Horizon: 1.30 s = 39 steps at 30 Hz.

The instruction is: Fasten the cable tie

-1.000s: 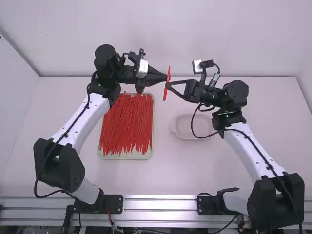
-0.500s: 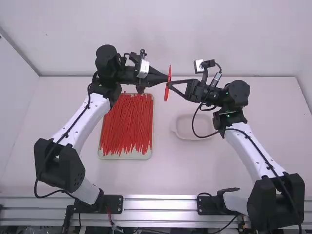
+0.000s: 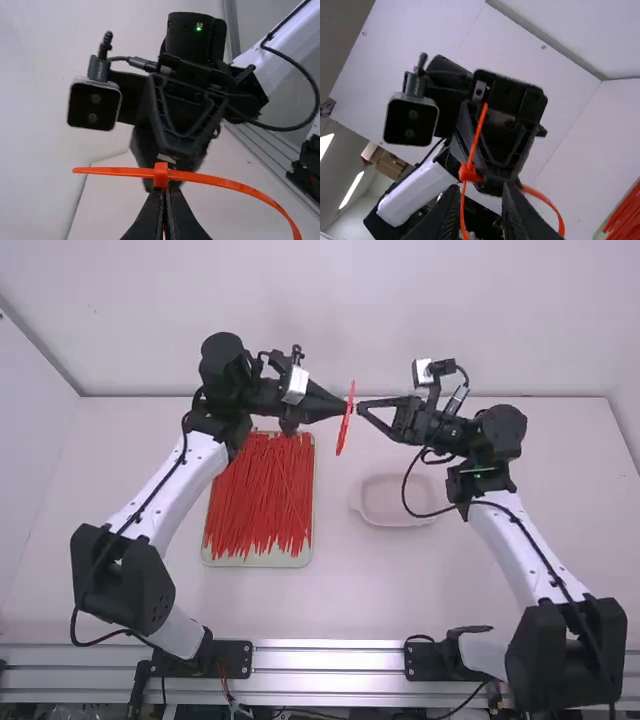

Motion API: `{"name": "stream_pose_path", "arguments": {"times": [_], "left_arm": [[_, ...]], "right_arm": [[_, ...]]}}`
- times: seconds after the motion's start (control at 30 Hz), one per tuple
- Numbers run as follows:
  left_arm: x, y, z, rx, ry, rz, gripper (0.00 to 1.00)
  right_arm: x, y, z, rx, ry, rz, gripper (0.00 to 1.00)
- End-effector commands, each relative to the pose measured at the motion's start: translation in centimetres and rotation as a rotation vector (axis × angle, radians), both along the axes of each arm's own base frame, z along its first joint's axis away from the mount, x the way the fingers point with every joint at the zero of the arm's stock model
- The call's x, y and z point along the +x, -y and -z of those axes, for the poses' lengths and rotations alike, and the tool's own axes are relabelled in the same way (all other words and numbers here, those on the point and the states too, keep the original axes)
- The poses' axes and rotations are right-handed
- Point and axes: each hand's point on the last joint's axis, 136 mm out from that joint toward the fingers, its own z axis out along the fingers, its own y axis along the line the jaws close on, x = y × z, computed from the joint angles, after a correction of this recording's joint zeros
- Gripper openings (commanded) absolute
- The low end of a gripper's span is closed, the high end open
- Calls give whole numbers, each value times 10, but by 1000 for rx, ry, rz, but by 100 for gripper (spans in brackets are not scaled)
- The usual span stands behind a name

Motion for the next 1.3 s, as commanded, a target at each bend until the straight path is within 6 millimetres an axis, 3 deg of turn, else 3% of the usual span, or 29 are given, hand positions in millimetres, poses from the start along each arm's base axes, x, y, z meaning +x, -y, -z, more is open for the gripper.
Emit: {"name": "stream_pose_path", "arguments": {"times": [0.0,0.23,0.63,0.77,0.83,0.87,1.27], "left_arm": [[-13,3,-11,-4,34,51,2],[-15,3,-11,-4,33,60,2],[-24,15,-11,-9,56,90,2],[-22,14,-11,-9,55,82,2],[-21,14,-11,-9,58,81,2],[-22,14,-11,-9,58,81,2],[-19,17,-9,-6,46,61,2]], "right_arm": [[3,5,-3,19,-20,19,25],[6,10,-7,34,-25,35,31],[6,2,-10,51,-29,40,33],[6,2,-10,51,-28,40,19],[5,1,-10,51,-30,35,3],[5,1,-10,53,-36,33,0],[2,0,-12,54,-23,23,0]]}}
